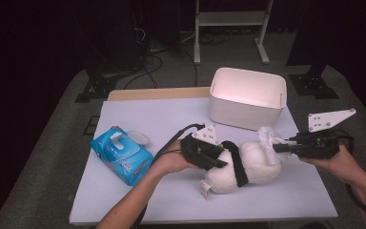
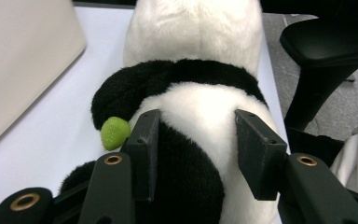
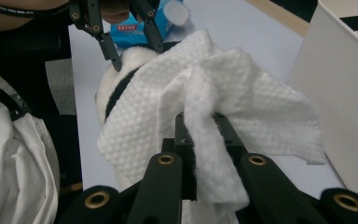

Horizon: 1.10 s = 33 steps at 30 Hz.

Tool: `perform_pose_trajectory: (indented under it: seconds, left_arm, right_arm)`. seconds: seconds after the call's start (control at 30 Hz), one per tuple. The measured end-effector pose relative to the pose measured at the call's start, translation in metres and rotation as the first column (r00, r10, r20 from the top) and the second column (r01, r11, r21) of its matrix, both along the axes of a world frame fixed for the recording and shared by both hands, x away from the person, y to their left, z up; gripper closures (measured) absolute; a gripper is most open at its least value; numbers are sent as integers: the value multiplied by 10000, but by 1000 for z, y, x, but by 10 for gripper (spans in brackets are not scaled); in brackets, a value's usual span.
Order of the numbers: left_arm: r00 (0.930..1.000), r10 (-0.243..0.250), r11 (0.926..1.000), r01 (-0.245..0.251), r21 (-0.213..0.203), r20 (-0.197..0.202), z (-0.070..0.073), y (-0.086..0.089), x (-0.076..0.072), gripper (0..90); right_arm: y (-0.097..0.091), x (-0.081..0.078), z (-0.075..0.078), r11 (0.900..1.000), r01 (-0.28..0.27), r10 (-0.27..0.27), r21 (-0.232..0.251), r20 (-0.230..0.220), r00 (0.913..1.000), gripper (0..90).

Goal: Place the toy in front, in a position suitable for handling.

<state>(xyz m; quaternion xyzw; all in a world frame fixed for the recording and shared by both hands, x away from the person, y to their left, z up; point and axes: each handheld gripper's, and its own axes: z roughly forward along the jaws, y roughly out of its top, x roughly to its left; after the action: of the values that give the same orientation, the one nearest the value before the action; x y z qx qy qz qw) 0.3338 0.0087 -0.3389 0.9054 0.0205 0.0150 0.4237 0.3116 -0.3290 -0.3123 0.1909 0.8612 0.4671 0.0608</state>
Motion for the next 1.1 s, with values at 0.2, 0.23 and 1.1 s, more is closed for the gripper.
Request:
perform_pose_trajectory:
  seconds: [0.2,0.23,1.1]
  left_arm:
    - [10000,-75,10000,75,11,4,-3,-8,-1,513]
    - [10000,-82,10000,82,21,-1,-3,-11,-2,511]
    - [9997,-229,9978,227,622,13,19,-38,12,511]
  right_arm:
    - [3,2,-21,9935,211,-254,-1121,-365,9990,830]
    - [1,2,-24,9937,246,-299,-1096,-463,9985,830]
    - [-12,-22,-52,9981,184,-221,-589,-640,9977,841]
